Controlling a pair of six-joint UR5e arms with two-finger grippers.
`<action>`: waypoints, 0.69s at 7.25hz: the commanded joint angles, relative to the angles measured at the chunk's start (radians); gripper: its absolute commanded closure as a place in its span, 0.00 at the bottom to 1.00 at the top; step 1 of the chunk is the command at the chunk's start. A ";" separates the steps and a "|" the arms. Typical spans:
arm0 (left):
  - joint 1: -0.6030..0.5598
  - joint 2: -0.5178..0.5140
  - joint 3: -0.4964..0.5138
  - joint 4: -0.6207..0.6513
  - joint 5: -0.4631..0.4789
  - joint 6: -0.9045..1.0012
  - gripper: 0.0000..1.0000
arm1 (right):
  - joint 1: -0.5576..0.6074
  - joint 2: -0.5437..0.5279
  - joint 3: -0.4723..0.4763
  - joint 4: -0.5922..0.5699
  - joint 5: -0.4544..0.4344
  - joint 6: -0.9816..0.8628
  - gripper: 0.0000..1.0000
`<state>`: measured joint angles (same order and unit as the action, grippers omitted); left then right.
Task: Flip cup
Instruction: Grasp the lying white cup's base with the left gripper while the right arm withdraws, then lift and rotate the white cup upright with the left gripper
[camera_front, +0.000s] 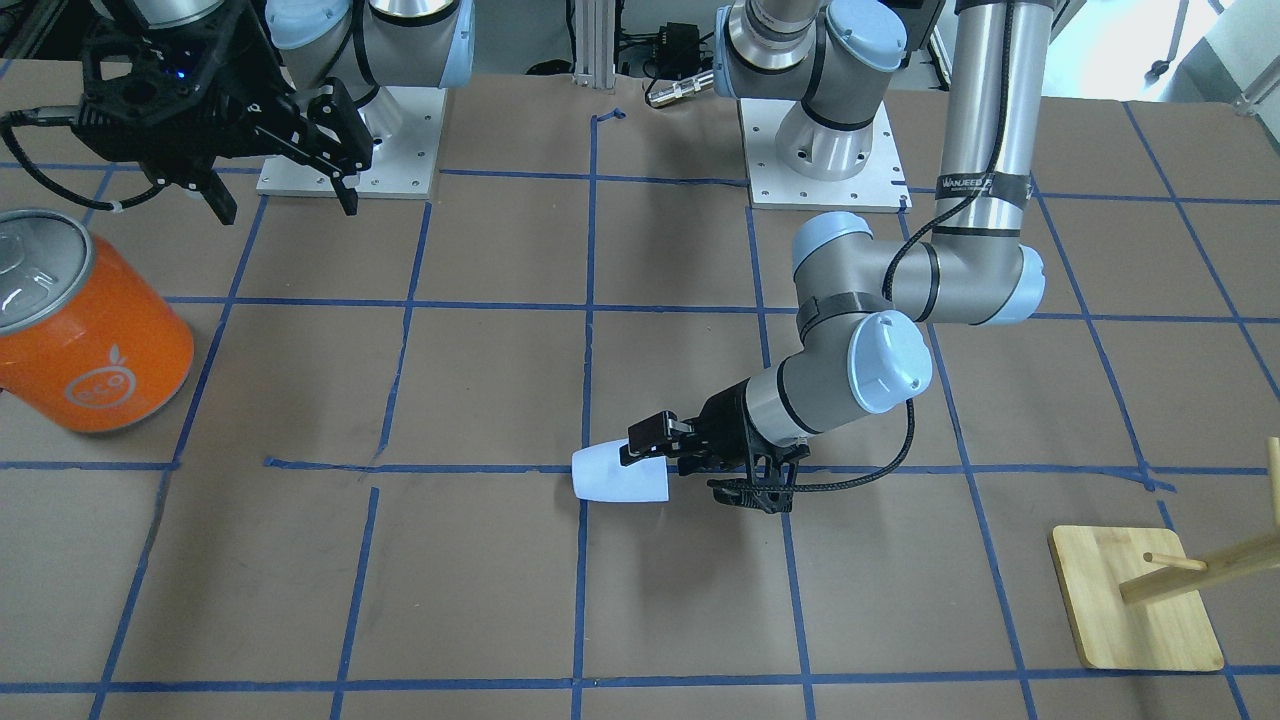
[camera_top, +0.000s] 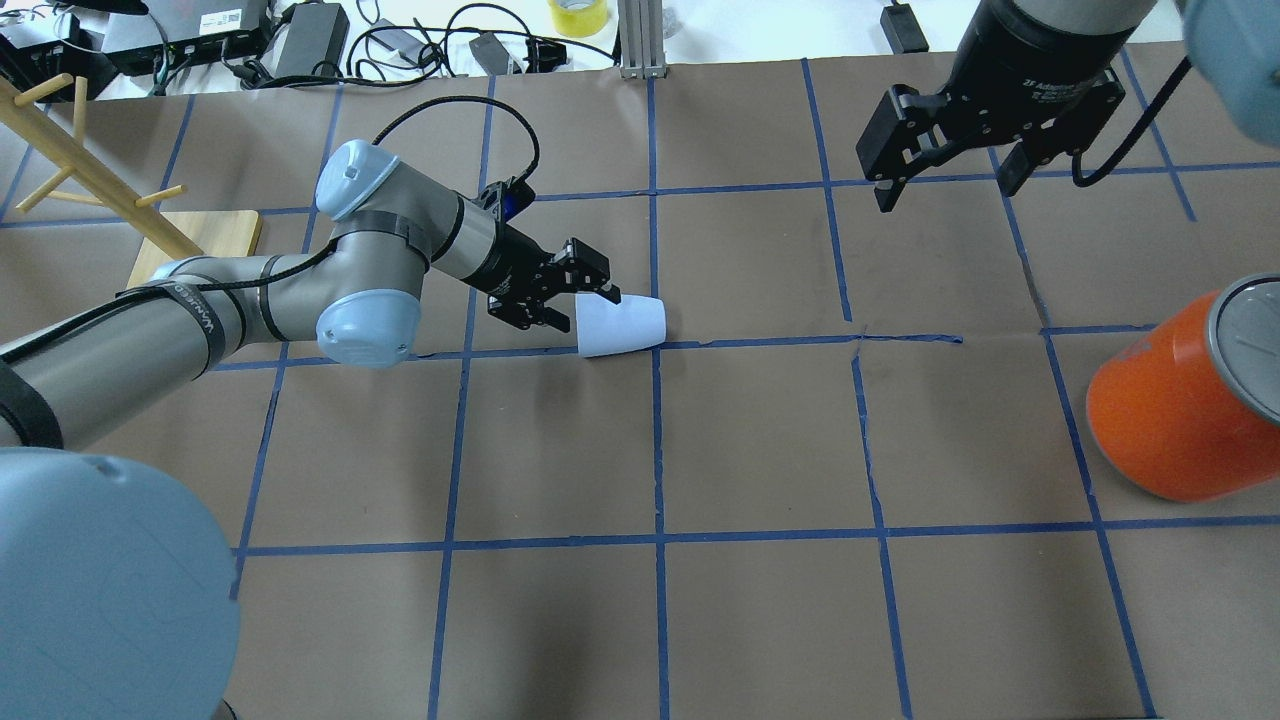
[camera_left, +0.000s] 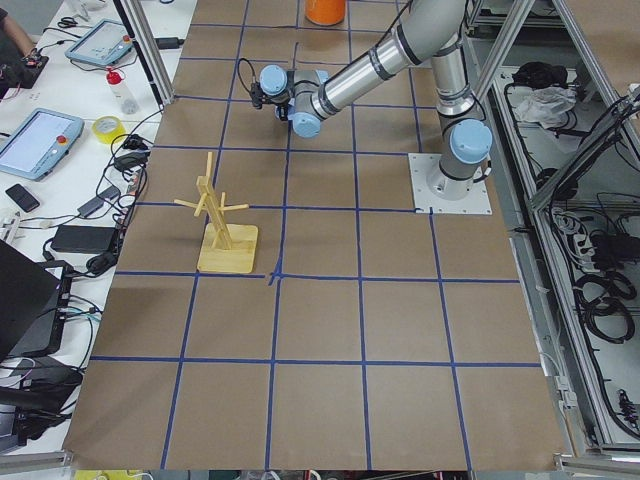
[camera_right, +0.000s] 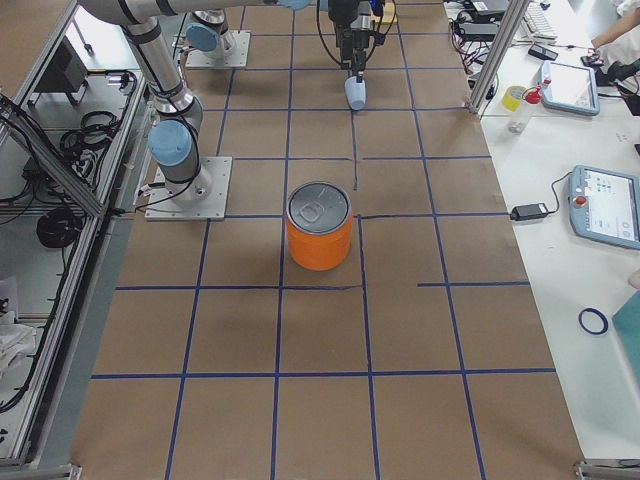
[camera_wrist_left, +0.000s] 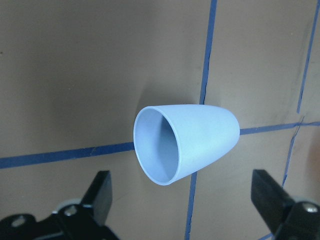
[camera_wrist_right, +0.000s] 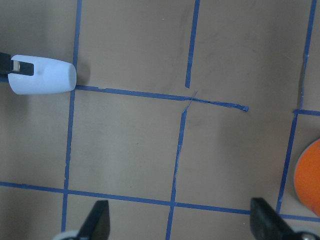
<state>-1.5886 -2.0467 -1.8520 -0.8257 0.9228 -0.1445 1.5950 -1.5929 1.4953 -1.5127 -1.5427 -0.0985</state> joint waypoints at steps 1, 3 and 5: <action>0.001 -0.004 0.014 0.003 -0.006 -0.096 1.00 | -0.009 0.014 -0.007 -0.006 0.010 -0.004 0.00; 0.001 0.000 0.089 -0.001 0.007 -0.176 1.00 | -0.012 0.013 -0.006 -0.006 -0.008 -0.004 0.00; 0.001 0.013 0.105 -0.003 0.049 -0.210 1.00 | -0.013 0.083 -0.004 -0.001 0.004 0.013 0.00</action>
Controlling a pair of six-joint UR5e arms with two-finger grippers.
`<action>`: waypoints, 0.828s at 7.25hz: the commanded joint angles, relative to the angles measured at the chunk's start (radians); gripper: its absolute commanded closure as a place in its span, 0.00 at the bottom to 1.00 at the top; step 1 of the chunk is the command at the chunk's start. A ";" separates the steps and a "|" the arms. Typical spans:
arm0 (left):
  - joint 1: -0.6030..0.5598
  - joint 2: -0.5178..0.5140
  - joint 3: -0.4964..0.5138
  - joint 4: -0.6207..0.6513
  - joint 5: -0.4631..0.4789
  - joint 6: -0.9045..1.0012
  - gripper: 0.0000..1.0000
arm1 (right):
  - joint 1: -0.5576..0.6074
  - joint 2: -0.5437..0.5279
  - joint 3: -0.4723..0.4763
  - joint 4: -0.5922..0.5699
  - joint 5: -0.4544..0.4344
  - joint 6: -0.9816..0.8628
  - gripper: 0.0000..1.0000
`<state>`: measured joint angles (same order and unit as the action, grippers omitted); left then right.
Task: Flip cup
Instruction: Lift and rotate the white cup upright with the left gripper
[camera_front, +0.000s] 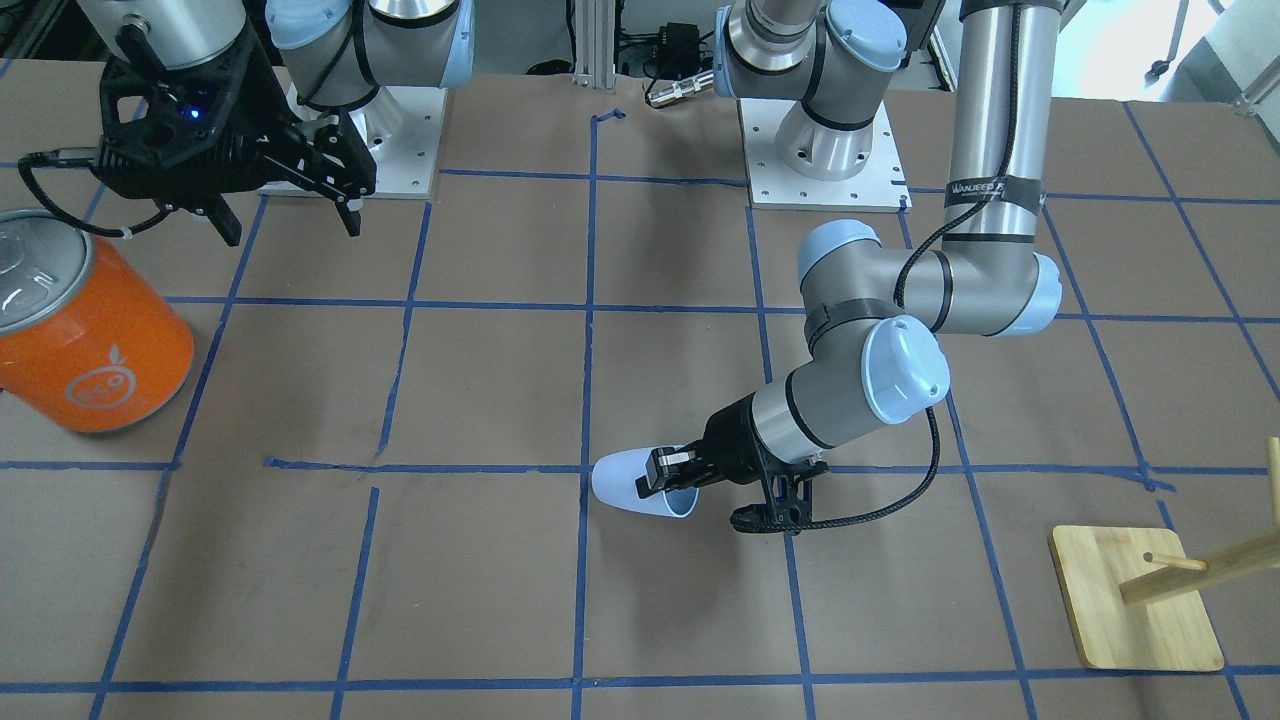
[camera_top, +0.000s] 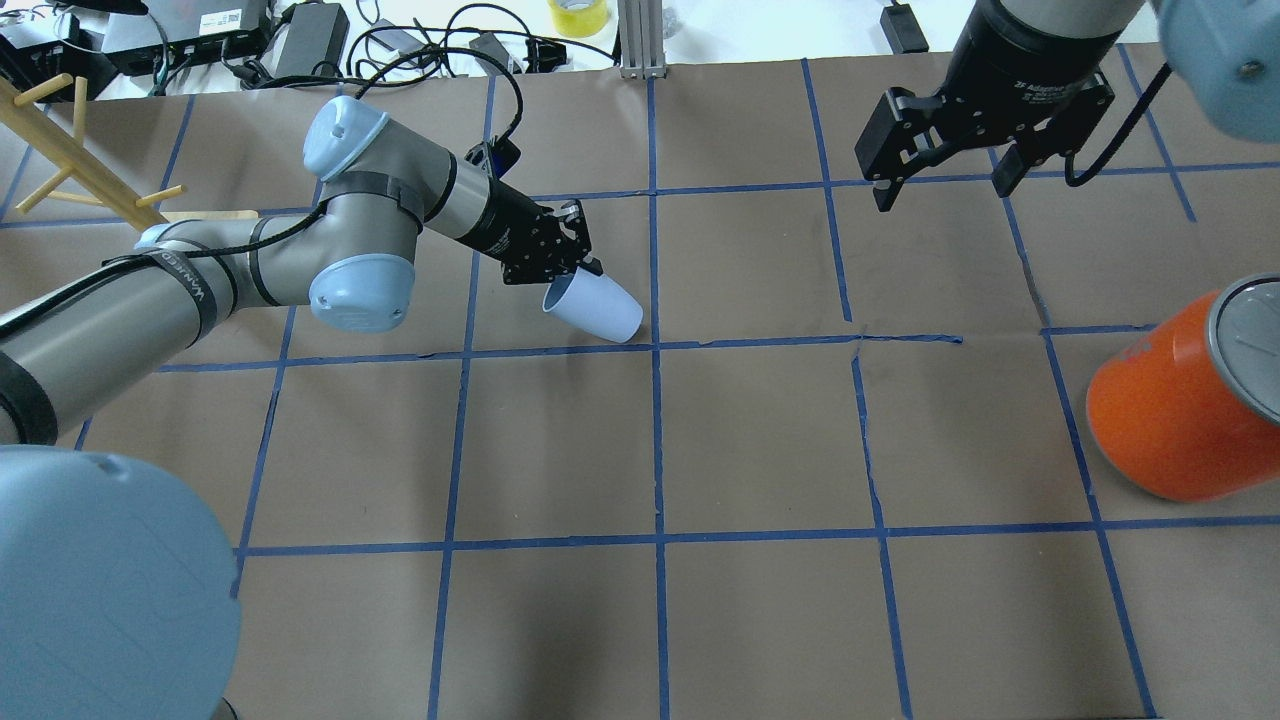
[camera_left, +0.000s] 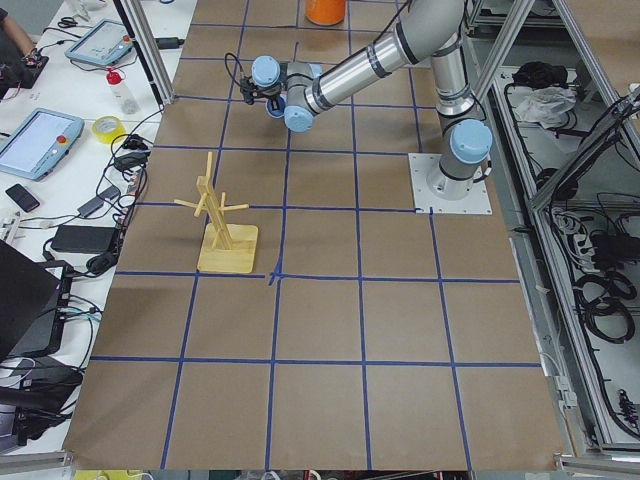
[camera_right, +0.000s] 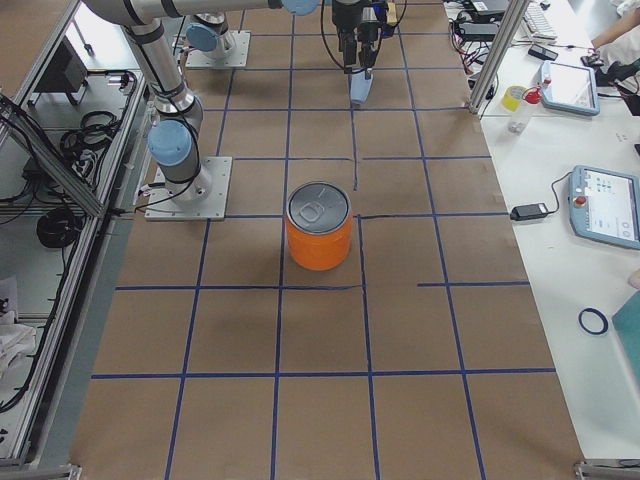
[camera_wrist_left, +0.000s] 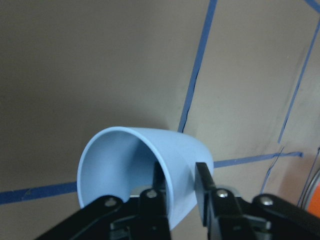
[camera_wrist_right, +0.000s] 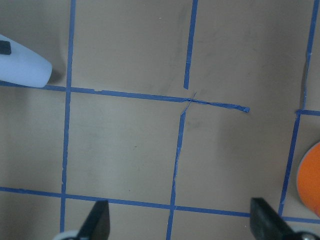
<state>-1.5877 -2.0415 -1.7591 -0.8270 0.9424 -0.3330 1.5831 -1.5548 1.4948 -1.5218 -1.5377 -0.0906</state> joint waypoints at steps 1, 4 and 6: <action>-0.001 0.023 0.015 0.002 0.074 -0.038 1.00 | -0.005 0.039 -0.019 0.002 -0.007 0.005 0.00; -0.014 0.070 0.150 -0.047 0.375 0.102 1.00 | -0.002 -0.004 -0.081 0.011 -0.004 0.006 0.00; -0.005 0.070 0.155 -0.034 0.658 0.399 1.00 | -0.002 -0.004 -0.079 0.014 -0.011 0.006 0.00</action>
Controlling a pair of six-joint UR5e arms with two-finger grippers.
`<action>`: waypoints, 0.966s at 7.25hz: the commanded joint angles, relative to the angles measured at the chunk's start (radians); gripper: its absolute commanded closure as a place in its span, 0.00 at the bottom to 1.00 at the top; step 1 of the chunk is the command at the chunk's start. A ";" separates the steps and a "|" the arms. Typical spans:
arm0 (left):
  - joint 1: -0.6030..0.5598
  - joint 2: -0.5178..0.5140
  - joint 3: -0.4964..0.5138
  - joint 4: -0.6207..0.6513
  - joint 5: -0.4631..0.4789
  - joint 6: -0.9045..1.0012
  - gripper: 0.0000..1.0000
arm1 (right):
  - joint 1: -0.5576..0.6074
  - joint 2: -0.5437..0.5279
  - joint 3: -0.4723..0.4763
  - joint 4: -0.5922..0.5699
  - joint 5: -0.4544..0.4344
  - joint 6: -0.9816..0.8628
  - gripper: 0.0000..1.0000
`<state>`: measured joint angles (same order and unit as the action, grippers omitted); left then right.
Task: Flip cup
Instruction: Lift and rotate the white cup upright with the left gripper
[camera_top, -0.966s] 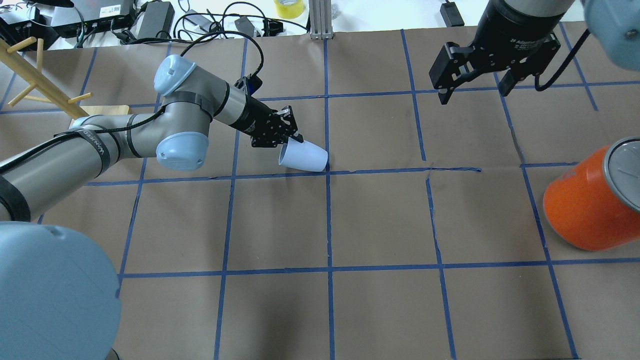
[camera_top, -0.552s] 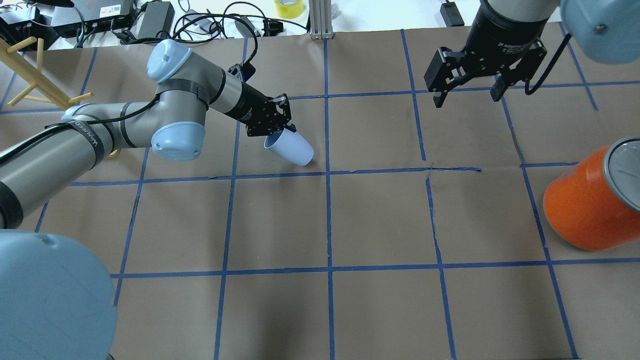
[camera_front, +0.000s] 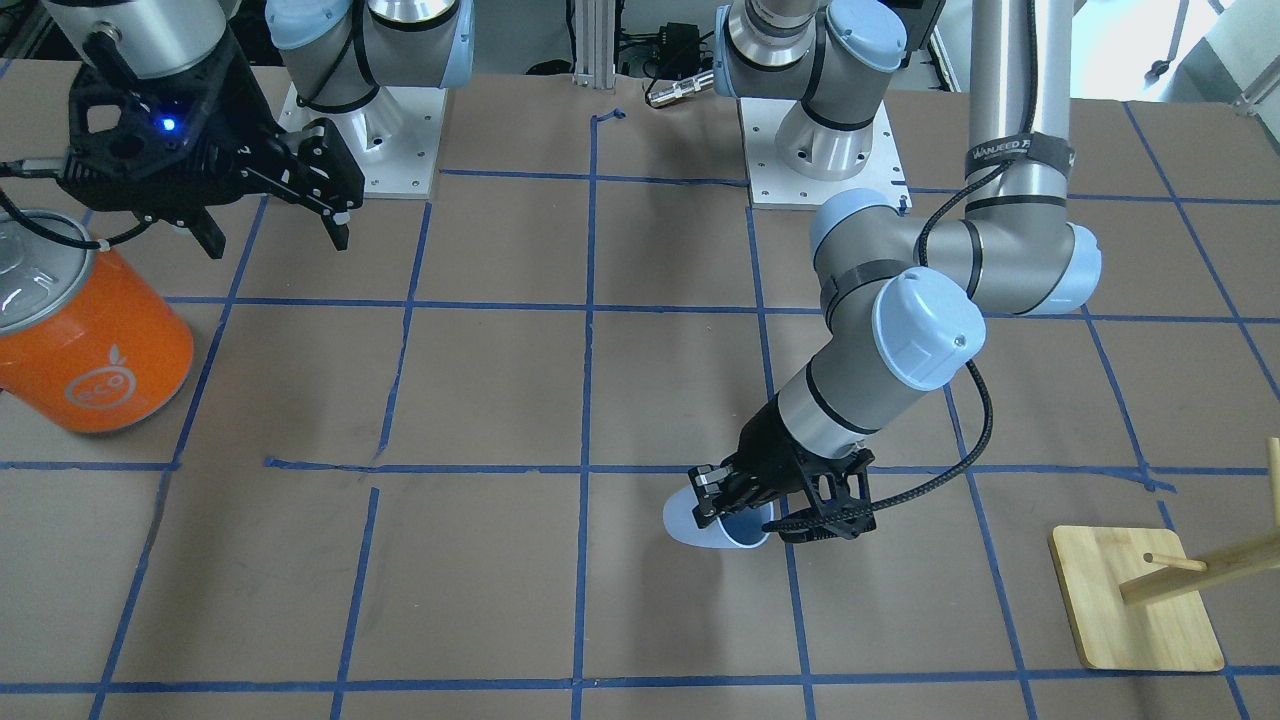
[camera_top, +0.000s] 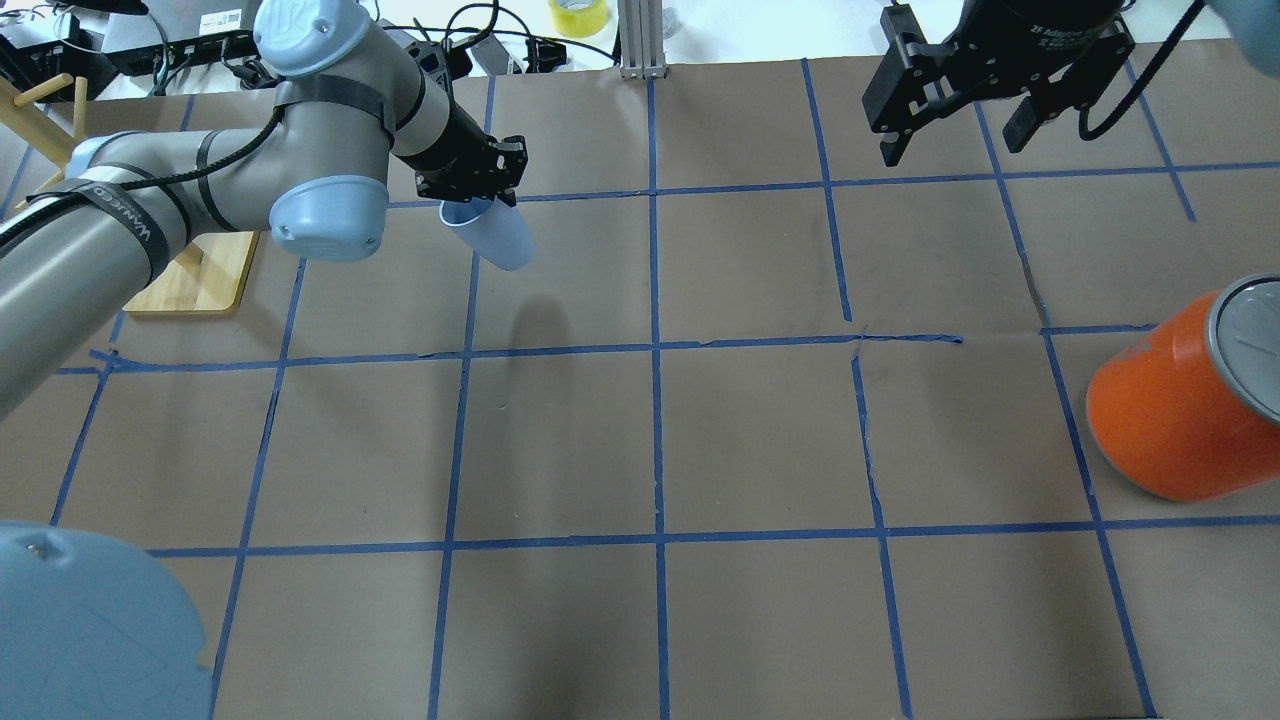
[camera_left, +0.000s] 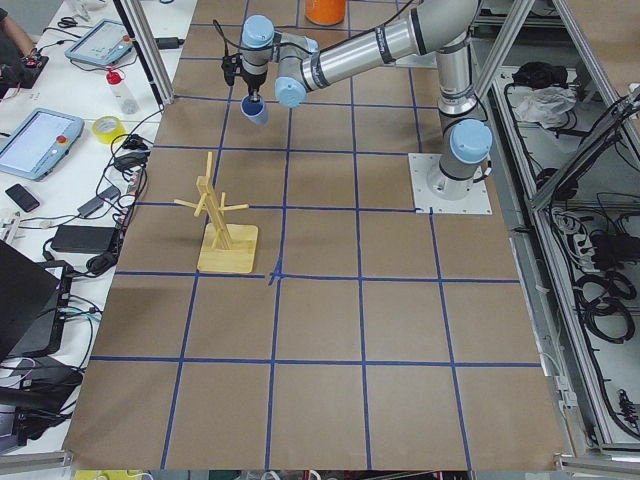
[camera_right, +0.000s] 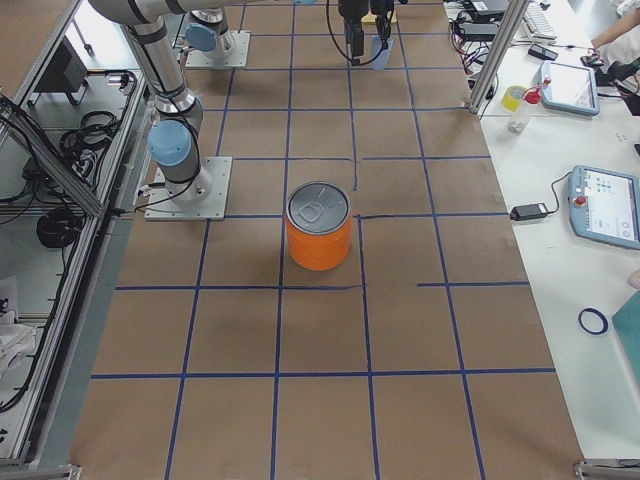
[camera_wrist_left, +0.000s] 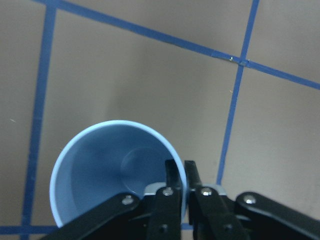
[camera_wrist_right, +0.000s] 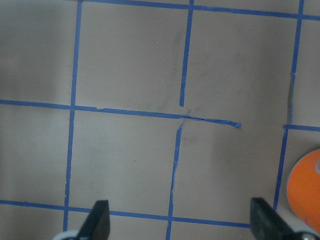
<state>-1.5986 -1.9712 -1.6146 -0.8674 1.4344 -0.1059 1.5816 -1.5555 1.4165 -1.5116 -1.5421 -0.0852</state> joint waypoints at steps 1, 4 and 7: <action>0.044 -0.009 0.013 0.017 0.187 0.236 1.00 | 0.003 -0.008 -0.001 0.004 -0.007 0.001 0.00; 0.112 -0.049 0.001 0.056 0.178 0.287 1.00 | -0.002 0.002 -0.001 -0.019 -0.009 -0.005 0.00; 0.115 -0.080 -0.011 0.090 0.176 0.278 1.00 | -0.002 0.002 0.004 -0.015 -0.010 -0.016 0.00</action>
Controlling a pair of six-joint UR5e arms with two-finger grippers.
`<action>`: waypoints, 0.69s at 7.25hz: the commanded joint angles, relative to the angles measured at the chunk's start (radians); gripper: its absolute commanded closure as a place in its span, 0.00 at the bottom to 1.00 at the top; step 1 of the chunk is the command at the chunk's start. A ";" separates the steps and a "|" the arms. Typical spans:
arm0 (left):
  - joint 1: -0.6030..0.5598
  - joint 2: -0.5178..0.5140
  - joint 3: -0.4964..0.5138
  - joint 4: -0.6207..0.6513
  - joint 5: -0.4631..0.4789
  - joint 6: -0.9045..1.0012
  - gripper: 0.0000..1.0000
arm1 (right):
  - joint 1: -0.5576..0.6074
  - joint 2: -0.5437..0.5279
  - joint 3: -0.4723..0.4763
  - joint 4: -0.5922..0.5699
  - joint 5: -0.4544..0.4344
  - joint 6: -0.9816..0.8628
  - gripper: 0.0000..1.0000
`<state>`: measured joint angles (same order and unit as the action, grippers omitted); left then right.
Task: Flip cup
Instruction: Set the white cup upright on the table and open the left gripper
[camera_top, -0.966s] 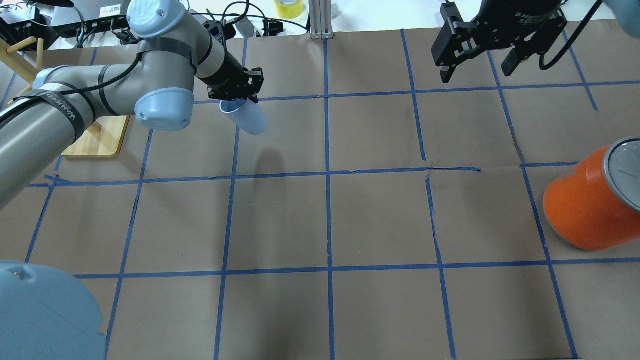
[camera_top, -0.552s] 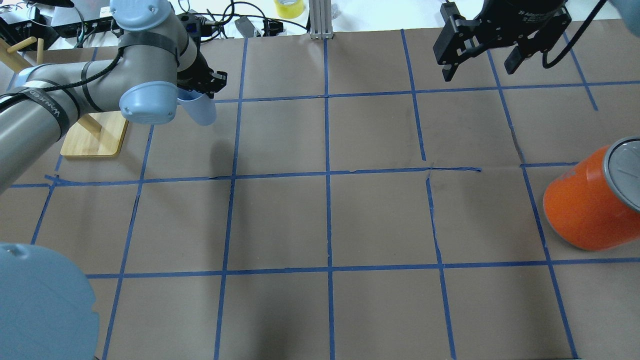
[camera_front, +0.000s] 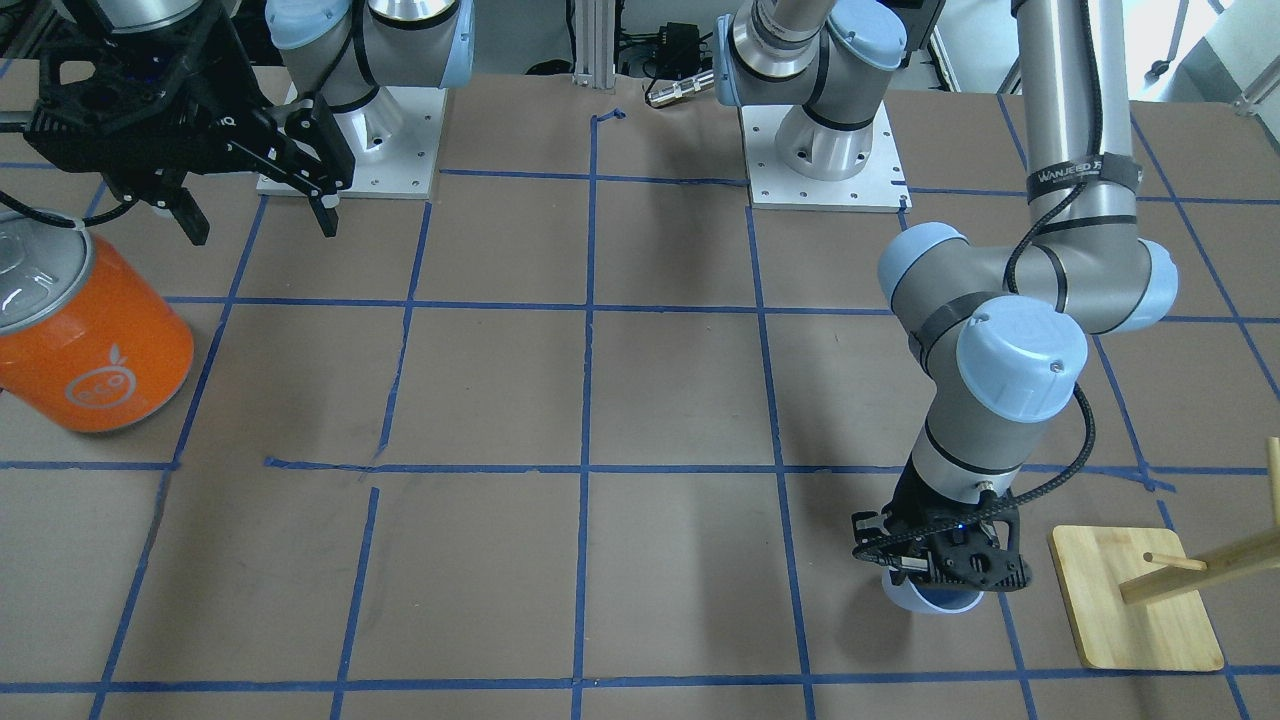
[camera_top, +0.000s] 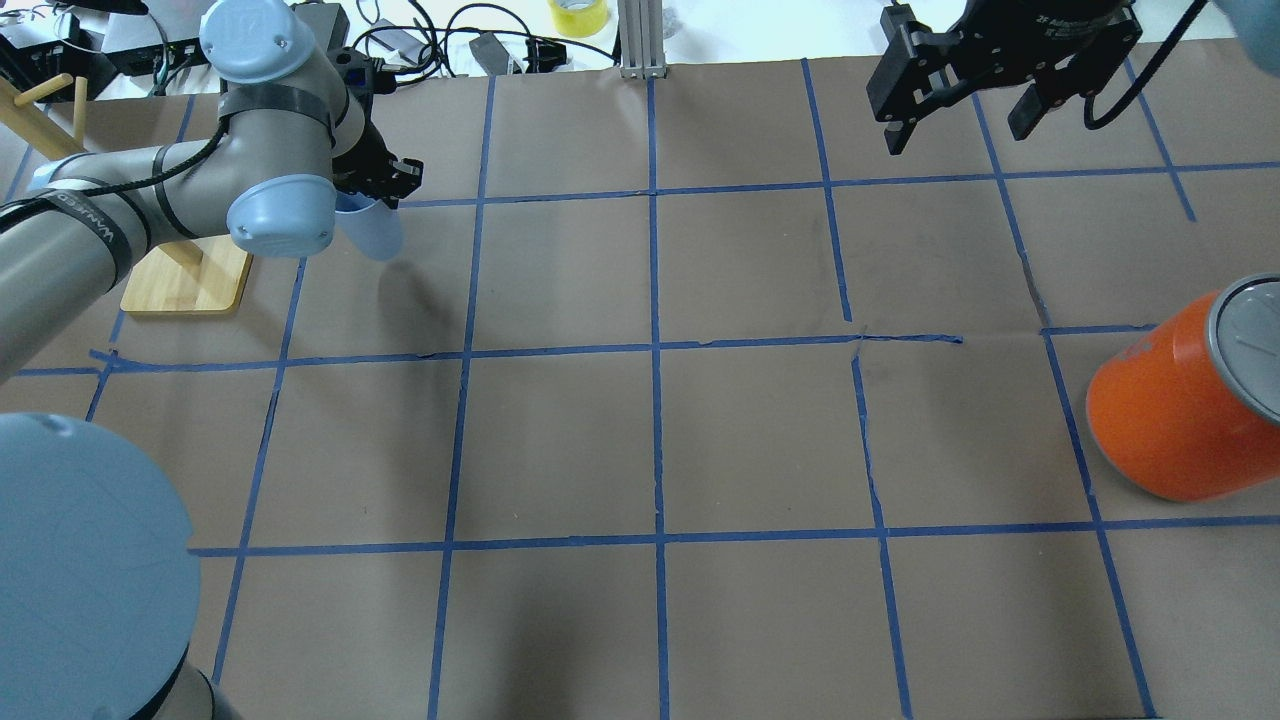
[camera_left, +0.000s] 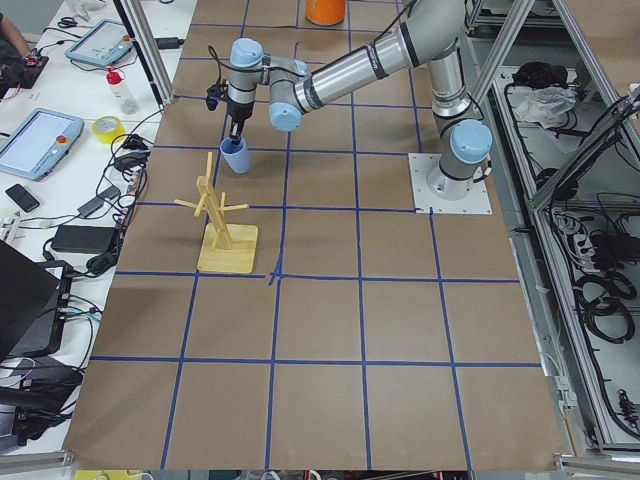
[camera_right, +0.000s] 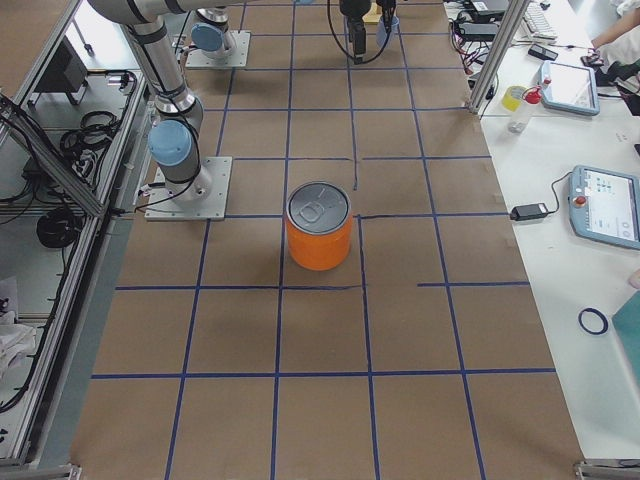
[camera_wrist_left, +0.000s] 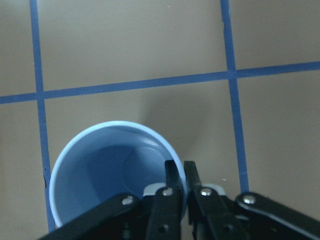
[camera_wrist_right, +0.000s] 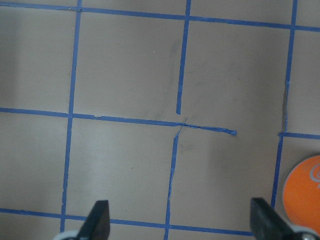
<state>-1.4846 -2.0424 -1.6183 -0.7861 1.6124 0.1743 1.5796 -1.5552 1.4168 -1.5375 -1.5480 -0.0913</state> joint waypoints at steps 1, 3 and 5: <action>0.004 -0.010 -0.021 0.010 -0.002 0.005 1.00 | -0.003 -0.003 0.020 0.019 -0.036 0.005 0.00; 0.009 -0.015 -0.034 0.010 -0.002 0.002 0.88 | -0.004 -0.005 0.027 0.017 -0.053 -0.002 0.00; 0.009 -0.006 -0.020 0.005 0.001 -0.010 0.00 | -0.003 -0.013 0.028 0.010 -0.081 -0.005 0.00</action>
<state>-1.4762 -2.0544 -1.6472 -0.7780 1.6108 0.1683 1.5773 -1.5659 1.4434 -1.5247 -1.6161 -0.0907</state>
